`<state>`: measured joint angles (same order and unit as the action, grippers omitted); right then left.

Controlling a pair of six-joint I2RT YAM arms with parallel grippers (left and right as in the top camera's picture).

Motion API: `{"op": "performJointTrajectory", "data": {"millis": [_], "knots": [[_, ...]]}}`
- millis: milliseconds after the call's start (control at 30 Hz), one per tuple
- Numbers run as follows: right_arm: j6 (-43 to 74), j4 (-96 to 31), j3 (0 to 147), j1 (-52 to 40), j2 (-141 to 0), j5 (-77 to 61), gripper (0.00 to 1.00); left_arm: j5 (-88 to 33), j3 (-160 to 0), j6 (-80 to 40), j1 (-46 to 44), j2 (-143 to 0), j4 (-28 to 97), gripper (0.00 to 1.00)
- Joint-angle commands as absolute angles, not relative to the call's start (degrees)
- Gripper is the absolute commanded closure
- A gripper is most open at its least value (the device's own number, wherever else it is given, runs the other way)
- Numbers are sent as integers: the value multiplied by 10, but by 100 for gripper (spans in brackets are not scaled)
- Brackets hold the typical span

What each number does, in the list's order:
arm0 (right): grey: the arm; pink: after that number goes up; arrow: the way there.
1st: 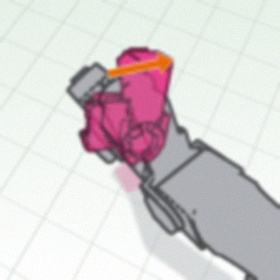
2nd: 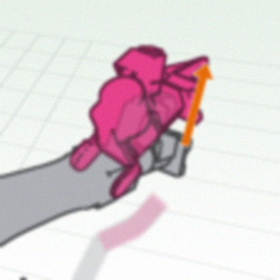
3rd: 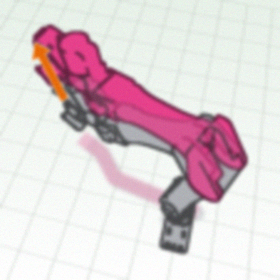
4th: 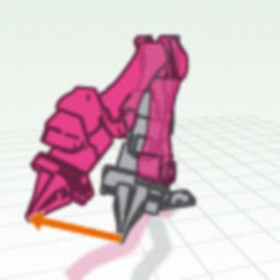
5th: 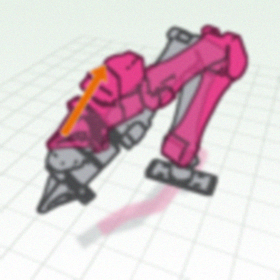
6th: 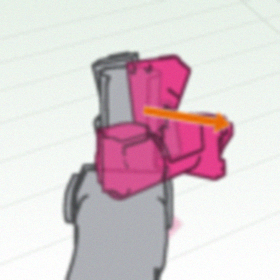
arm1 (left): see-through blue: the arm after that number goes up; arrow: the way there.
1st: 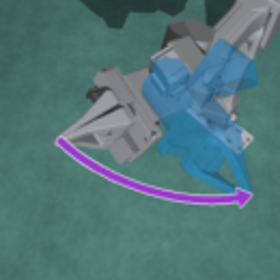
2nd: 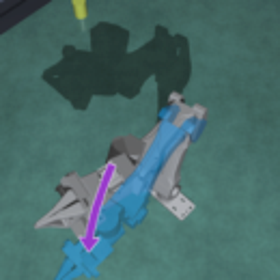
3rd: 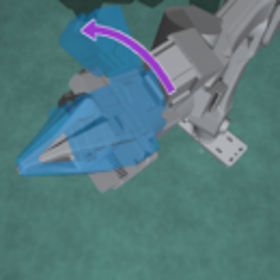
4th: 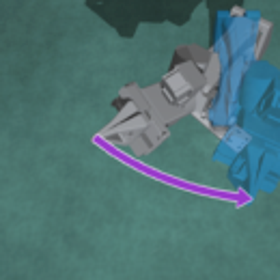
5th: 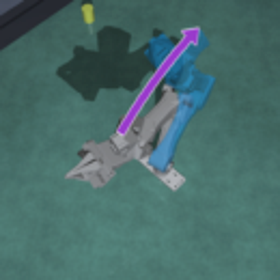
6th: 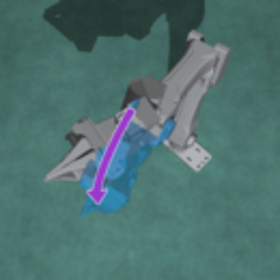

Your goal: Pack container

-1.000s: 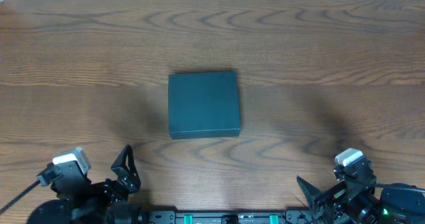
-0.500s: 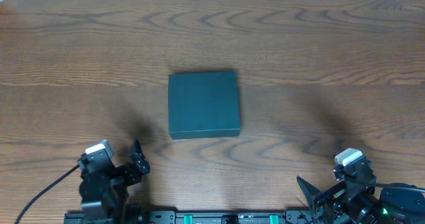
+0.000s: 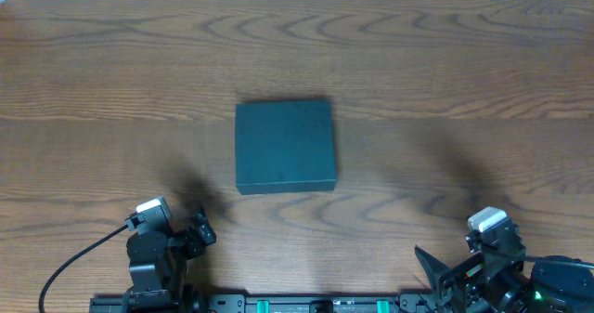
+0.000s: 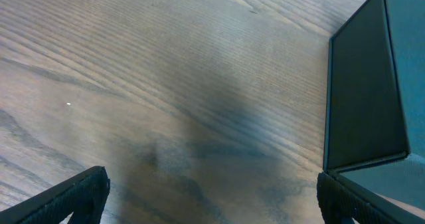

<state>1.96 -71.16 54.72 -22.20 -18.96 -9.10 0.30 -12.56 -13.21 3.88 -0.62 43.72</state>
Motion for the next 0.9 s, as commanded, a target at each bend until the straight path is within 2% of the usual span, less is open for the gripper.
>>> {"op": "performJointTrajectory", "data": {"millis": [0, 633, 867], "knots": [[26, -712, 547, -217, -188, -89, 1, 11, -122, -123, 36, -1, 438, 1], [25, -711, 547, -216, -188, -88, 1, 11, -122, -123, 36, -2, 438, 1], [25, -643, 521, -151, -187, -50, 1, 11, -122, -123, 36, -2, 438, 1]]}}
